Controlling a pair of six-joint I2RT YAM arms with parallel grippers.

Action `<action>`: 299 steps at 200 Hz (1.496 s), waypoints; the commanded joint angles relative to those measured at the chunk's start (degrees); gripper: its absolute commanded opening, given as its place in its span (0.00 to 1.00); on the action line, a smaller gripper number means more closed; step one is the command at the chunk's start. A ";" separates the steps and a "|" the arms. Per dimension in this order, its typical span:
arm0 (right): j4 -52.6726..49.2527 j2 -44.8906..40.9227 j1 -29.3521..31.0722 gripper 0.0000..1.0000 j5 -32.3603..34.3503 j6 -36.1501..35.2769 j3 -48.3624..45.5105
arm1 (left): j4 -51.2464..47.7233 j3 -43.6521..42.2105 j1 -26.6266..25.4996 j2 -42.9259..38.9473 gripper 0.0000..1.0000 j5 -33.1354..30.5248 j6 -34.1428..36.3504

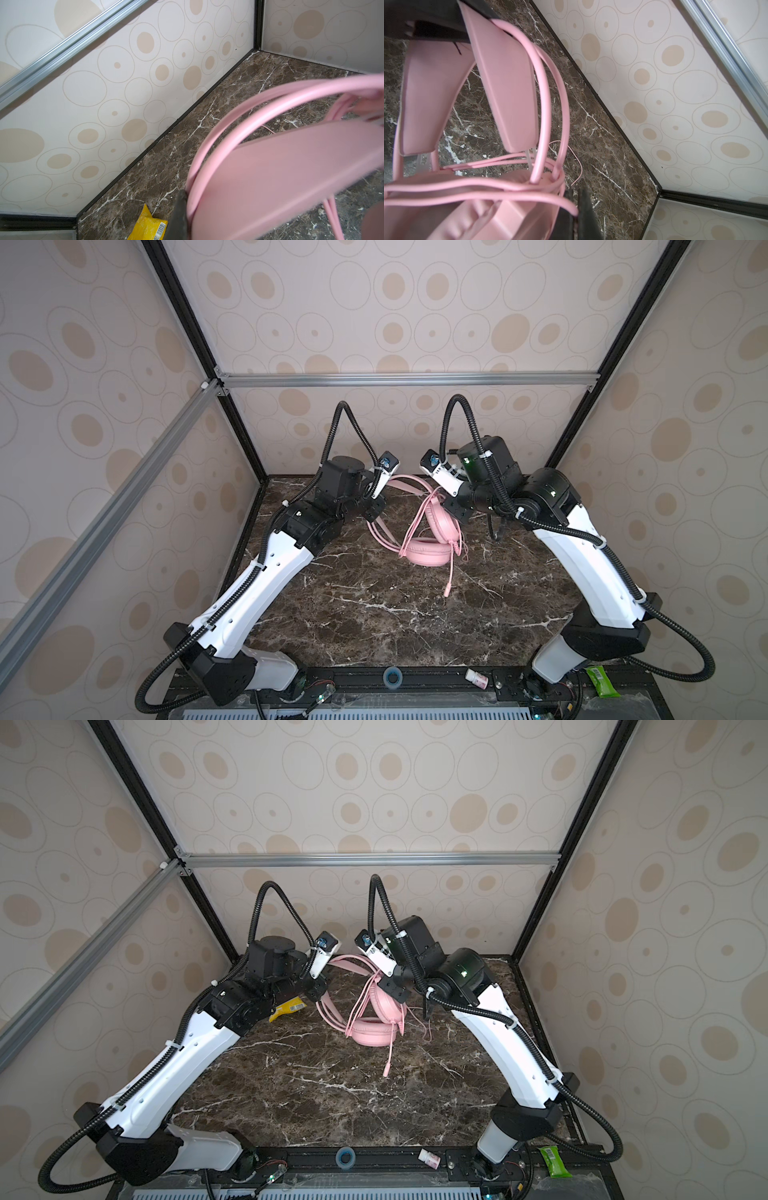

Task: Wrap the headphones
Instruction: 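Wrap the cable over the headphones with the right gripper while the left holds them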

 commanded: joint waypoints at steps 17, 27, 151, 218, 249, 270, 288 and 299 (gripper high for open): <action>4.93 -2.60 -3.69 0.00 -4.95 4.88 -2.42 | 1.50 1.02 0.04 -1.96 0.00 5.38 -3.14; 6.64 -3.85 -4.79 0.00 -7.07 6.04 -3.86 | 1.15 2.11 0.38 -1.43 0.00 6.77 -4.34; 25.69 -15.25 -9.66 0.04 -24.13 10.00 -19.32 | 7.00 0.91 2.71 -4.26 0.00 14.27 -11.83; 27.67 -16.68 -10.81 0.17 -26.83 9.52 -22.06 | 5.67 4.27 3.12 -3.63 0.00 13.63 -10.74; 30.32 -17.92 -12.18 0.26 -27.36 10.30 -24.21 | 3.57 6.25 3.39 -2.86 0.00 13.11 -9.60; 31.11 -18.05 -13.55 0.31 -28.71 10.50 -24.41 | 1.51 8.00 3.77 -2.20 0.00 13.23 -8.89; 33.35 -18.61 -14.88 0.37 -29.69 10.79 -26.47 | 1.14 8.34 4.11 -2.28 0.00 13.93 -9.13; 36.82 -19.19 -16.21 0.39 -30.51 12.19 -28.80 | 1.19 8.10 4.23 -2.38 0.00 13.84 -9.53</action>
